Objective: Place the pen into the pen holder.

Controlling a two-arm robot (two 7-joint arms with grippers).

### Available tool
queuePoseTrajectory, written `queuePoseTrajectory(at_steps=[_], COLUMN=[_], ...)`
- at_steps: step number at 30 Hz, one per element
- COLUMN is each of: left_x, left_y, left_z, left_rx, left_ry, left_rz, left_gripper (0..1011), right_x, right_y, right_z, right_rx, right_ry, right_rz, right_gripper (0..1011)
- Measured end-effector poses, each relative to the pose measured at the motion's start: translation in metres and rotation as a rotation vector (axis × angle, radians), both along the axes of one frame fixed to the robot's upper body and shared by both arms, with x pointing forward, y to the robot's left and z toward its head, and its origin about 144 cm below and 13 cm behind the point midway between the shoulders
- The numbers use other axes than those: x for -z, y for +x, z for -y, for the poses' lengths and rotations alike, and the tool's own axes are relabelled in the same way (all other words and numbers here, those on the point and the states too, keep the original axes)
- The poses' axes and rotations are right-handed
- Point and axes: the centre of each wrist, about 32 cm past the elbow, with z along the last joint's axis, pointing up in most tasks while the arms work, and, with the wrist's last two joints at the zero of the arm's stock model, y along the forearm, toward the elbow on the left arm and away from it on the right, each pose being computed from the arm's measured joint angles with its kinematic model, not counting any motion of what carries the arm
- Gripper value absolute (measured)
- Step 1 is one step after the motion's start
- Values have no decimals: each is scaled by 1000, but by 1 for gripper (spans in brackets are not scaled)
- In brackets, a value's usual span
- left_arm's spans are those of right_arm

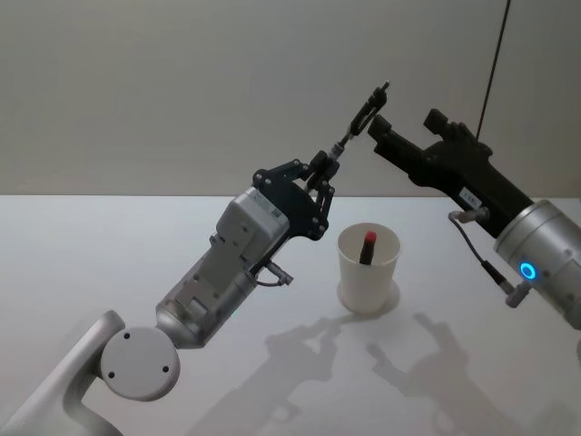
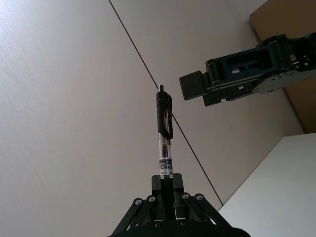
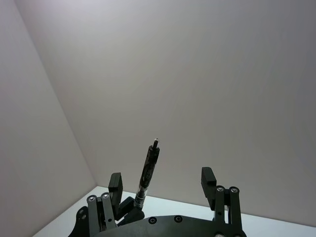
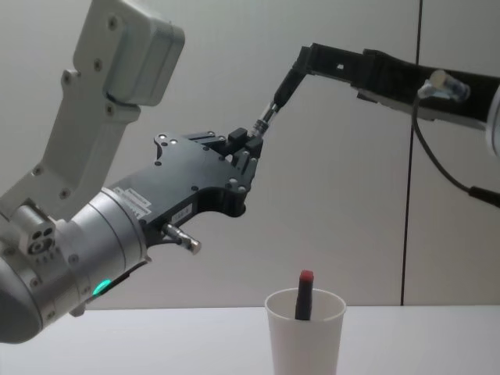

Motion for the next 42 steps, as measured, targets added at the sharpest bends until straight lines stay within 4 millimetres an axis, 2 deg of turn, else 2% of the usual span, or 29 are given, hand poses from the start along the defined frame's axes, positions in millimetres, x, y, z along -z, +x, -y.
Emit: queuePoseTrajectory(at_steps=[15, 42], left_x=[0, 0], left_y=[0, 0], left_z=[0, 0], left_rx=[0, 0], left_ry=[0, 0], left_rz=[0, 0], left_gripper=[135, 135], right_x=[0, -2], right_y=[3, 5], right_z=[-5, -12], right_rx=[-10, -5], right_ry=[19, 39], right_rz=[-57, -53], right_gripper=[1002, 1002])
